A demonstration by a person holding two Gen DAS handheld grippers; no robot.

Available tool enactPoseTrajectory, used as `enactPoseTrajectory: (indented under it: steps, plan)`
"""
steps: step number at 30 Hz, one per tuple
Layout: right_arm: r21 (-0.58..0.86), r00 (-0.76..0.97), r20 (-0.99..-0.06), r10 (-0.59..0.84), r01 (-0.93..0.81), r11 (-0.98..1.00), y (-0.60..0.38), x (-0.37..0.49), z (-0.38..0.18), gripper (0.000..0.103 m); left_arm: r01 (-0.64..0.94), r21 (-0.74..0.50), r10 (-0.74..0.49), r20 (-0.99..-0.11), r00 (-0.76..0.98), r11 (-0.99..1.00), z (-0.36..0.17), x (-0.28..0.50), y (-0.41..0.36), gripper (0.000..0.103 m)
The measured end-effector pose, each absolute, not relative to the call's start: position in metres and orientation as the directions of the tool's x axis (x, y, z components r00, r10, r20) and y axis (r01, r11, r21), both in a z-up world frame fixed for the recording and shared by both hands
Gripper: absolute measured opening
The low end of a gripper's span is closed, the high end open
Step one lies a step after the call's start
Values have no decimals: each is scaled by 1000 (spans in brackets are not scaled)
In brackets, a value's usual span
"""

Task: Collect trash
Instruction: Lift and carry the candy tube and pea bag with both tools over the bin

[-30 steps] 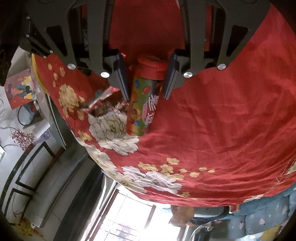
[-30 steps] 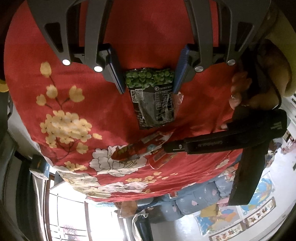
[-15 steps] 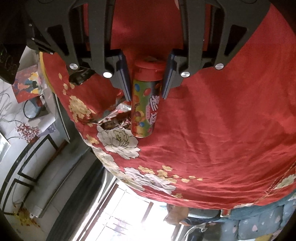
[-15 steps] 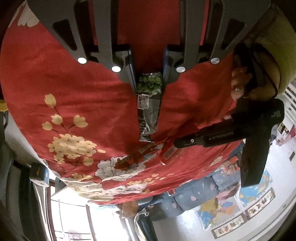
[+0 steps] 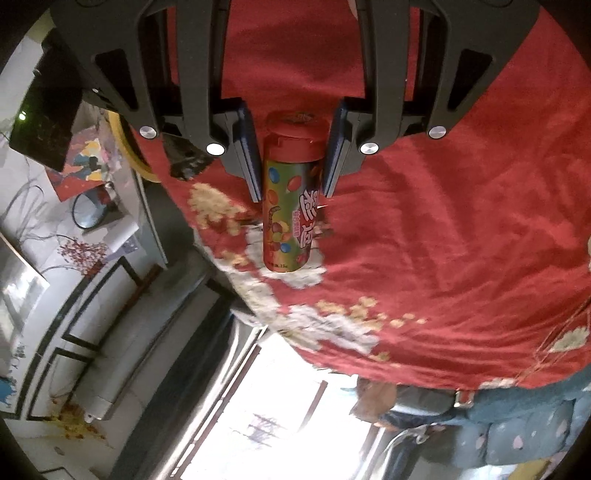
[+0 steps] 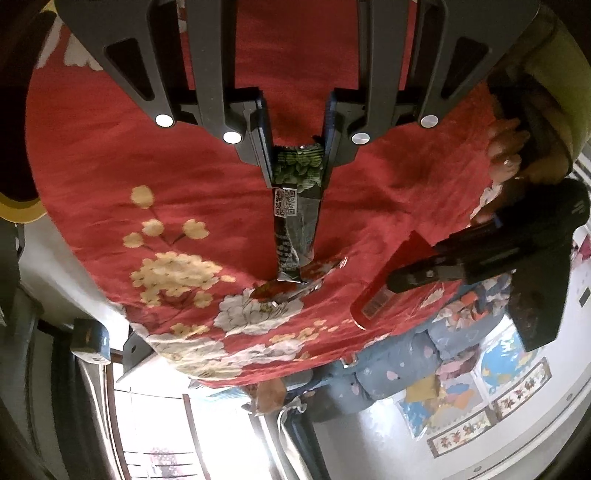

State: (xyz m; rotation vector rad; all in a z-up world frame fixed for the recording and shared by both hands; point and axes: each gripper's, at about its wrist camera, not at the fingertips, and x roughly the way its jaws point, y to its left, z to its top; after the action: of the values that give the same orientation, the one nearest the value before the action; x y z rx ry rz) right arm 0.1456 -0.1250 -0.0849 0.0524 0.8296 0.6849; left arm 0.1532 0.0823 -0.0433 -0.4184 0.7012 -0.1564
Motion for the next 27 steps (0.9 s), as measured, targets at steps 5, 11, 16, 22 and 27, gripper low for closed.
enactPoseTrajectory:
  steps: [5,11,16,22,27]
  plan:
    - [307,508,-642,575,-517,799,-141,147,-75,22,56,-423,-313,-569,760,904,-29,148,61,25]
    - [317,547,-624,559,-477,820,-165,151,-67,22,105,-418,-346,-558,754,903,-21,146,40,25]
    - [322,579,-614,536,-436,840,-188,155,-62,22,140,-410,-368,-555,746,901,-18,146,22,25]
    - [324,616,-610,498,-379,867,-220,160,-61,22,184,-401,-398,-557,729,897,-14,146,-1,25]
    - [323,638,-618,459,-326,888,-244,158,-67,22,225,-390,-425,-563,709,893,-15,147,-25,25]
